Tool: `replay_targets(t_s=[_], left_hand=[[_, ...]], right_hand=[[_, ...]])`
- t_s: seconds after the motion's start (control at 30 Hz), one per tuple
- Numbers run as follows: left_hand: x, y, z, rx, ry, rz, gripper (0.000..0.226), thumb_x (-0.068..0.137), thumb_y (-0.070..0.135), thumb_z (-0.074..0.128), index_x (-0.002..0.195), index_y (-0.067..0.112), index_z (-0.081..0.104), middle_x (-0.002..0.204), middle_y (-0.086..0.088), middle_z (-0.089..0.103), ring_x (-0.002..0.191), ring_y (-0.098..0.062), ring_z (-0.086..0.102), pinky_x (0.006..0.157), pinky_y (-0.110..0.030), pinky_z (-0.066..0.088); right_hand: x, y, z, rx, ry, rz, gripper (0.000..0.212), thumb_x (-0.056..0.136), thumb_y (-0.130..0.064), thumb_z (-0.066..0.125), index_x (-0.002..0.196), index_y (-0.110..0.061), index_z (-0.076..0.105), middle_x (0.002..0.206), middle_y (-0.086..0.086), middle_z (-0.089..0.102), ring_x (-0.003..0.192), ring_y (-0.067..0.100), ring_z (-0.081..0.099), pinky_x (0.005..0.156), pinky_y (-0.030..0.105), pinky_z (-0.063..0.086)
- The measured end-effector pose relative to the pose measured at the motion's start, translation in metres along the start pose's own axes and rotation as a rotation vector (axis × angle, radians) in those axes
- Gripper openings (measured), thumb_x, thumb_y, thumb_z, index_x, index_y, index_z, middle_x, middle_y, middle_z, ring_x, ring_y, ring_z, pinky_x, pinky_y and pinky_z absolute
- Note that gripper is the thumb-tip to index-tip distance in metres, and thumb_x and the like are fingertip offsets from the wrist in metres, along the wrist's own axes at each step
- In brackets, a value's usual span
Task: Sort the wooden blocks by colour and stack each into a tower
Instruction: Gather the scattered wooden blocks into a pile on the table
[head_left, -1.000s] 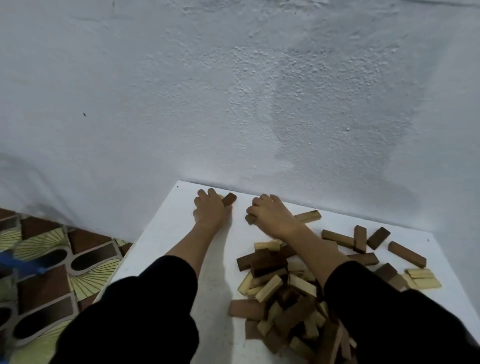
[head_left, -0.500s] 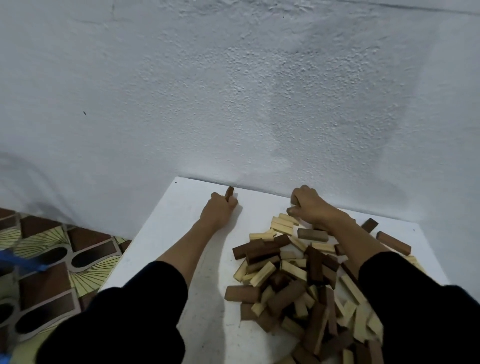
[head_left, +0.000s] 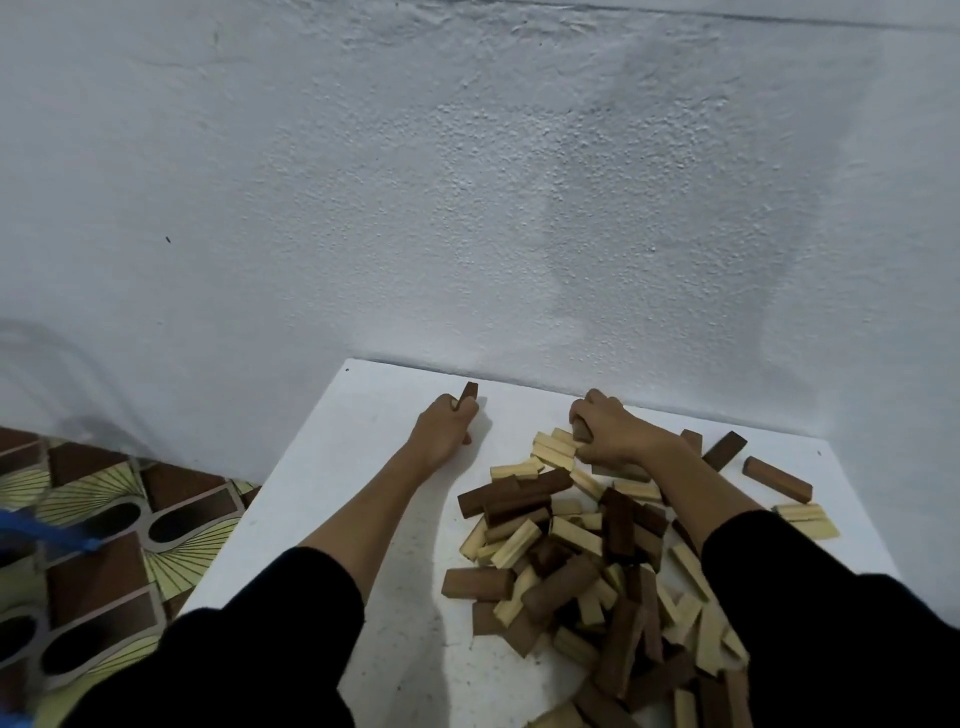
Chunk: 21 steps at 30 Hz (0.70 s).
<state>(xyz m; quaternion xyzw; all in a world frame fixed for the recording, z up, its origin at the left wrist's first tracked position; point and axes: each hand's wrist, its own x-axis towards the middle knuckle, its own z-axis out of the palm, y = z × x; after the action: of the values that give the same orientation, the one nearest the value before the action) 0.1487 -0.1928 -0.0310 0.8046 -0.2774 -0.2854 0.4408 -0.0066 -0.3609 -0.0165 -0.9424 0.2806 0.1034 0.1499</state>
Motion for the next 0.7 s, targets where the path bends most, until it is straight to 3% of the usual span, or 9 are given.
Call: replay_targets(t_s=[0.1, 0.3, 0.5, 0.6, 0.7], left_hand=[[-0.006, 0.002, 0.001, -0.003, -0.01, 0.02, 0.034, 0.098, 0.039, 0.039, 0.07, 0.019, 0.038, 0.068, 0.0, 0.055, 0.062, -0.013, 0.045, 0.056, -0.029, 0.031], [-0.019, 0.009, 0.004, -0.045, -0.023, 0.062, 0.03, 0.098, 0.036, 0.038, 0.074, 0.018, 0.04, 0.068, 0.001, 0.054, 0.063, -0.013, 0.045, 0.057, -0.029, 0.031], [-0.049, 0.028, 0.002, -0.091, 0.03, 0.148, 0.039, 0.097, 0.05, 0.039, 0.082, 0.016, 0.048, 0.071, -0.001, 0.056, 0.068, -0.017, 0.051, 0.068, -0.032, 0.039], [-0.073, 0.03, 0.0, 0.028, 0.059, 0.223, 0.028, 0.099, 0.041, 0.039, 0.09, 0.016, 0.048, 0.071, 0.001, 0.054, 0.073, -0.021, 0.053, 0.069, -0.034, 0.04], [-0.101, 0.018, 0.004, 0.126, 0.046, 0.331, 0.018, 0.099, 0.032, 0.041, 0.097, 0.015, 0.046, 0.072, 0.003, 0.05, 0.068, -0.019, 0.05, 0.064, -0.034, 0.038]], right_hand=[[-0.002, 0.0, 0.002, 0.045, 0.02, -0.012, 0.022, 0.078, -0.004, 0.062, 0.086, -0.015, 0.045, 0.101, 0.002, 0.037, 0.089, 0.017, 0.04, 0.072, 0.026, 0.034], [-0.012, -0.003, -0.005, 0.138, 0.127, -0.031, 0.023, 0.078, -0.008, 0.065, 0.076, -0.019, 0.045, 0.095, 0.001, 0.04, 0.085, 0.017, 0.044, 0.072, 0.025, 0.038], [-0.058, -0.029, -0.041, 0.327, 0.244, -0.037, 0.019, 0.079, -0.015, 0.069, 0.091, -0.009, 0.056, 0.096, 0.004, 0.052, 0.084, 0.017, 0.049, 0.063, 0.02, 0.036], [-0.102, -0.049, -0.045, 0.445, 0.217, 0.001, 0.024, 0.084, -0.03, 0.065, 0.088, -0.007, 0.06, 0.084, -0.001, 0.057, 0.072, 0.013, 0.051, 0.058, 0.019, 0.035], [-0.138, -0.061, -0.026, 0.385, 0.19, 0.039, 0.026, 0.086, -0.032, 0.061, 0.093, -0.007, 0.061, 0.086, -0.001, 0.058, 0.08, 0.014, 0.054, 0.061, 0.021, 0.035]])
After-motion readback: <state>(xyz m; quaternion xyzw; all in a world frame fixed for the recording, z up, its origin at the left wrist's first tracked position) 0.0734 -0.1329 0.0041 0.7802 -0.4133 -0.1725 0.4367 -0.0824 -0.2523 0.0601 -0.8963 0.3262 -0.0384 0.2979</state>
